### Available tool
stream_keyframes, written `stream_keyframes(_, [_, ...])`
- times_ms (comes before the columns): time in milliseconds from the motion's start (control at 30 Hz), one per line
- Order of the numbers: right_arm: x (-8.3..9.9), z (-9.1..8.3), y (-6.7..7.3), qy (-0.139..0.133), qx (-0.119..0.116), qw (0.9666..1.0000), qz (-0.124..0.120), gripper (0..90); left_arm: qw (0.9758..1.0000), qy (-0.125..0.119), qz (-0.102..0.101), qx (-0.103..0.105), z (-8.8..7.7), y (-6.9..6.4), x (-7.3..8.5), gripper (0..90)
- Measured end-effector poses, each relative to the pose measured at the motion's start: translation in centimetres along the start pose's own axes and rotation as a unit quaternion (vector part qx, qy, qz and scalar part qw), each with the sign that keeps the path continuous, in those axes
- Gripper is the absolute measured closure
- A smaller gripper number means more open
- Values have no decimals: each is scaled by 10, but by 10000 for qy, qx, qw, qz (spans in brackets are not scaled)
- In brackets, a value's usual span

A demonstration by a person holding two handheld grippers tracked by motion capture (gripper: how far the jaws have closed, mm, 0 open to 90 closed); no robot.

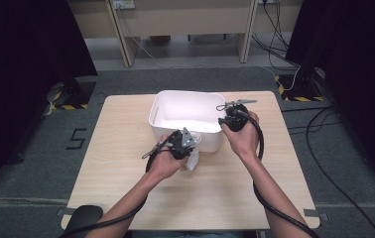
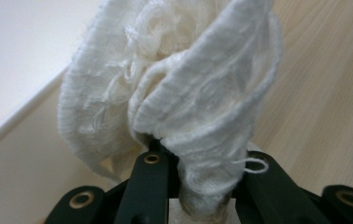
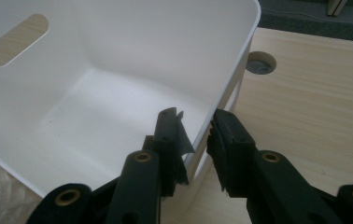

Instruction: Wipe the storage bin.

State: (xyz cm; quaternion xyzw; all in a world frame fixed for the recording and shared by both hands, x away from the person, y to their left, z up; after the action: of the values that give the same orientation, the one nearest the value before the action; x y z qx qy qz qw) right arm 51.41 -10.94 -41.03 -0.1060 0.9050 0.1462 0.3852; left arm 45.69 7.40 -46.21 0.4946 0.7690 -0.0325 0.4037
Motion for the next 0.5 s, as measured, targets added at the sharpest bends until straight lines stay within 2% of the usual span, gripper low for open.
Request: stream_keyframes(500, [0, 0, 0, 5, 0, 10000, 5, 724, 9999, 99, -51, 62, 15, -5, 14, 778])
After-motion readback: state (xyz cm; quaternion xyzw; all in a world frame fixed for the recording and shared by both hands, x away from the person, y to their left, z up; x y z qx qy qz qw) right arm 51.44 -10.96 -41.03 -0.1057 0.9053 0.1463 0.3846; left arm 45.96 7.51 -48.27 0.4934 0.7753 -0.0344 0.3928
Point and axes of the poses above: each handheld gripper's, and its own axes: z roughly forward along the jaws, x roughly out of its underside, y roughly to its left, the point moved 4 cm from there along z, roughly forward along the jaws, and after that the axes turned 6 degrees about z, right-handed, at the moved point
